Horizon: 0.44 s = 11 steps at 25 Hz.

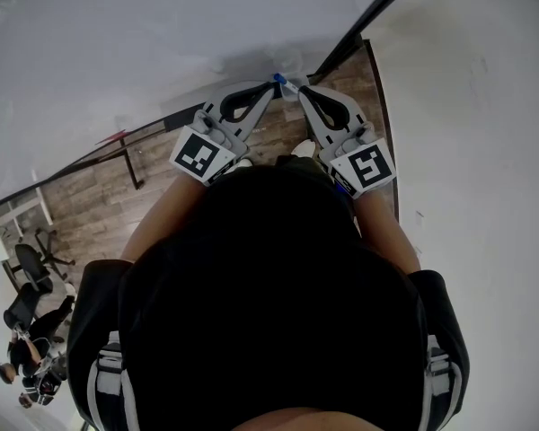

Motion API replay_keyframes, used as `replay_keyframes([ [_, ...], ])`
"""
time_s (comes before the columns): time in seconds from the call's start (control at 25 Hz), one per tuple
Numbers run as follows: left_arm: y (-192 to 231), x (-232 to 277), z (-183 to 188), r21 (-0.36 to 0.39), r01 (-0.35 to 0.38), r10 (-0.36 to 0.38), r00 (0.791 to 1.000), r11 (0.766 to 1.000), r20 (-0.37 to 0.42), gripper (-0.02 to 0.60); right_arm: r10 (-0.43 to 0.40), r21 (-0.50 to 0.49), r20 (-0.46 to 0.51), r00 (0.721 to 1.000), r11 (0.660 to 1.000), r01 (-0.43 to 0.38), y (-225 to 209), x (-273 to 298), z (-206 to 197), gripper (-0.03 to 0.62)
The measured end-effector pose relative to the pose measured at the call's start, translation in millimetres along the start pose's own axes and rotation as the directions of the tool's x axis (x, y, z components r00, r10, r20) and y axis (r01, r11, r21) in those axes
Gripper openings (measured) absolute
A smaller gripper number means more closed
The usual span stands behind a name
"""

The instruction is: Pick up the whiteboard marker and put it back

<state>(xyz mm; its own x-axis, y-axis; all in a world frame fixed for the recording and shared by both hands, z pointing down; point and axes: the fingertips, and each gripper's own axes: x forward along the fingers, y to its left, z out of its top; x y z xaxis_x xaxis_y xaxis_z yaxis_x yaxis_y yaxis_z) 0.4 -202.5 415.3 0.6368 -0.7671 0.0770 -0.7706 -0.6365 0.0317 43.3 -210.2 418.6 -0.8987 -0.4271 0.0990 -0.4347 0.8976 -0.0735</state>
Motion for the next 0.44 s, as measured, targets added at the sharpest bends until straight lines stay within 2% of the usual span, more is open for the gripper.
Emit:
replay_keyframes([
  [0.12,-11.9,-0.8,24.9,-0.010,-0.006,0.006,1.000,1.000,0.013,0.005,0.005,0.010,0.000,1.000,1.000,-0.005,4.2,-13.3,19.8,0.000],
  [0.24,-31.4,17.9,54.7,-0.007,-0.005,0.005,1.000,1.000,0.020,0.005,0.009,0.007,-0.001,1.000,1.000,-0.009,-9.2,-36.3,44.4,0.000],
  [0.32,-25.3,24.2,47.8,-0.008,-0.009,0.009,1.000,1.000,0.011,0.005,0.014,0.010,-0.007,1.000,1.000,-0.013,-17.4,-32.9,38.7,0.000],
  [0.44,-1.6,20.8,17.0,-0.018,-0.012,0.012,1.000,1.000,-0.003,0.005,0.020,0.017,-0.023,1.000,1.000,-0.019,-19.4,-8.8,11.4,0.000],
])
